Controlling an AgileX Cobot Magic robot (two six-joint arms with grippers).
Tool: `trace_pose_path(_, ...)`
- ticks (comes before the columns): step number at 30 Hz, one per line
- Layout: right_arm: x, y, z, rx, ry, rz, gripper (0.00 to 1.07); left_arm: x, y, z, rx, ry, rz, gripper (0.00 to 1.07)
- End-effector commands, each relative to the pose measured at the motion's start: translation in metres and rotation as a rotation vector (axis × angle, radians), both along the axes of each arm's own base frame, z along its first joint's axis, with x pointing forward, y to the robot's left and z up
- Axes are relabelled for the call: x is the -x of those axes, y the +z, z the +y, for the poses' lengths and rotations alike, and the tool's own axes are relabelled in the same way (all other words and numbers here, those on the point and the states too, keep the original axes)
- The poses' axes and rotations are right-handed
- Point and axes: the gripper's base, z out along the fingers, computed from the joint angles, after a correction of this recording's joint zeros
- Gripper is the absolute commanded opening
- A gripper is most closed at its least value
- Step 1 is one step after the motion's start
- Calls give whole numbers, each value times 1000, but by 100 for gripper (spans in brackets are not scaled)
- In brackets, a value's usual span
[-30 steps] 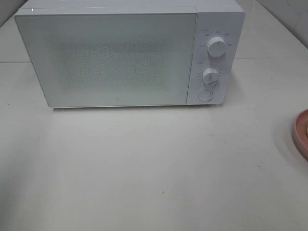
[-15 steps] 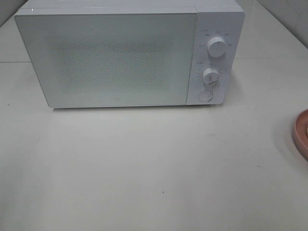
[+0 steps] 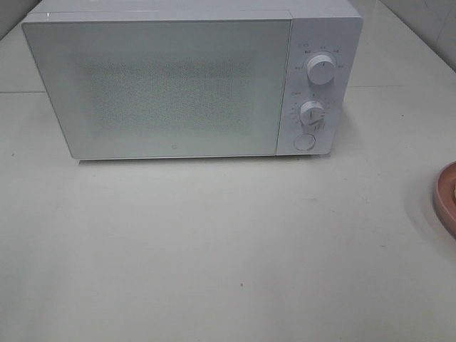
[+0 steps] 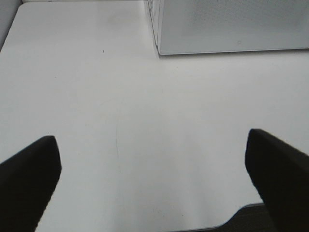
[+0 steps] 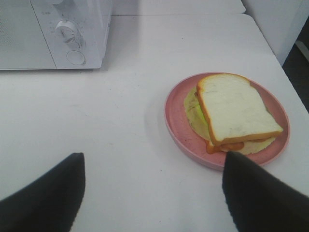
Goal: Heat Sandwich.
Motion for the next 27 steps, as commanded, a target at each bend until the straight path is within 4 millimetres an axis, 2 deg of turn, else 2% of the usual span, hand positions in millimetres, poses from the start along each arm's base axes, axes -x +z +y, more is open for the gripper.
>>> trace_pose_path(1,4,0,0,0,-1,-36,75,3,0,-1,12,-7,-18,99)
trace_pose_path(6,4,0,0,0,-1,-36,75,3,0,0,10,-4,-23,99)
trace_pose_path(18,4,0,0,0,-1,-36,75,4,0,-1,4,126,-29,99)
trace_pose_path(27,4,0,0,0,-1,-36,75,3,0,-1,3,135,-20,99)
